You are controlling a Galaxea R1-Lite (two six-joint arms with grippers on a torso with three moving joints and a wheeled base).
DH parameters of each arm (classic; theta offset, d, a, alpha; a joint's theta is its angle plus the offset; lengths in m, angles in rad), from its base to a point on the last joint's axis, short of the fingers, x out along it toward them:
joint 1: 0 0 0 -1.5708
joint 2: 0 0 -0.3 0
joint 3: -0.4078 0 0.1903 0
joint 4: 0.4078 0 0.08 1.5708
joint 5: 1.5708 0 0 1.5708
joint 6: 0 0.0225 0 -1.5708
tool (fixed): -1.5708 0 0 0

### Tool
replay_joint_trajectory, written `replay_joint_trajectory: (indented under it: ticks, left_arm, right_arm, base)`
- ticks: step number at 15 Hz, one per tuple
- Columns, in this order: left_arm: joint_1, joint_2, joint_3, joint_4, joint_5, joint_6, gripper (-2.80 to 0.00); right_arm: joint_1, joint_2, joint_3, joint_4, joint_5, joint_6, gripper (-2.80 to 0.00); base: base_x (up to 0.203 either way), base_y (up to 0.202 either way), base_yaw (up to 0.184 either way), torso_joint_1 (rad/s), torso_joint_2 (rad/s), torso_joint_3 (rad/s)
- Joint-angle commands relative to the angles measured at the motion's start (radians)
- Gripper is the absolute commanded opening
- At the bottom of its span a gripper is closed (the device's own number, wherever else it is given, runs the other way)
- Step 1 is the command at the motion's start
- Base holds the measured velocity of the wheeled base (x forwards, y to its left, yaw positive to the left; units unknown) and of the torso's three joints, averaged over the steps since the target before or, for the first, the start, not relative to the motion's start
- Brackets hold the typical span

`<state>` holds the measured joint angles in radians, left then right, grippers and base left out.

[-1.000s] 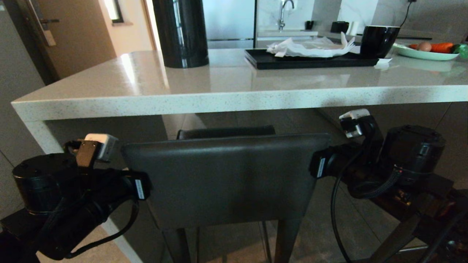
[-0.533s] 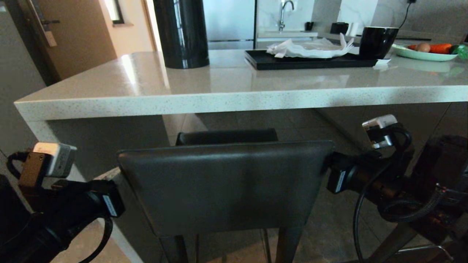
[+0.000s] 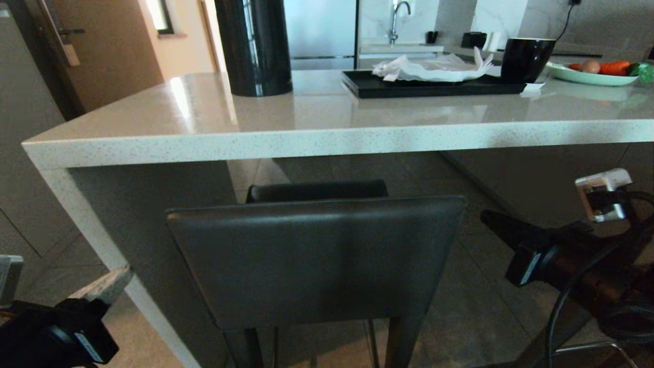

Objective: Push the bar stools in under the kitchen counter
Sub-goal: Push the gray chair back under the dining table

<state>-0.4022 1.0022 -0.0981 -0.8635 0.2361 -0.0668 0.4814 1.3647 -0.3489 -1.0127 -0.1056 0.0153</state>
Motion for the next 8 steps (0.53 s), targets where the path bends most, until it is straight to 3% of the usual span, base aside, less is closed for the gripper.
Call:
replay_joint_trajectory:
  ticks: [1,3,8]
  left_arm:
    - [0.050,-0.154,-0.040,0.091,0.010,0.000,-2.80]
    - [0.165,-0.257,-0.068,0.175,0.004,0.002,-2.80]
    - [0.252,-0.478,-0.096,0.320,-0.018,0.051,-2.80]
  right_arm:
    - [-0.070,-0.130,0.024,0.025,-0.015,-0.014,-2.80]
    - [-0.136,-0.246,0.046,0.077,-0.025,-0.033,-2.80]
    - [-0.333,-0.531,0.146,0.179,-0.029,-0.126,-2.80]
  base:
    - [0.000,0.000,0.000,0.000,0.00,0.000]
    - [0.000,0.000,0.000,0.000,0.00,0.000]
    - [0.000,0.000,0.000,0.000,0.00,0.000]
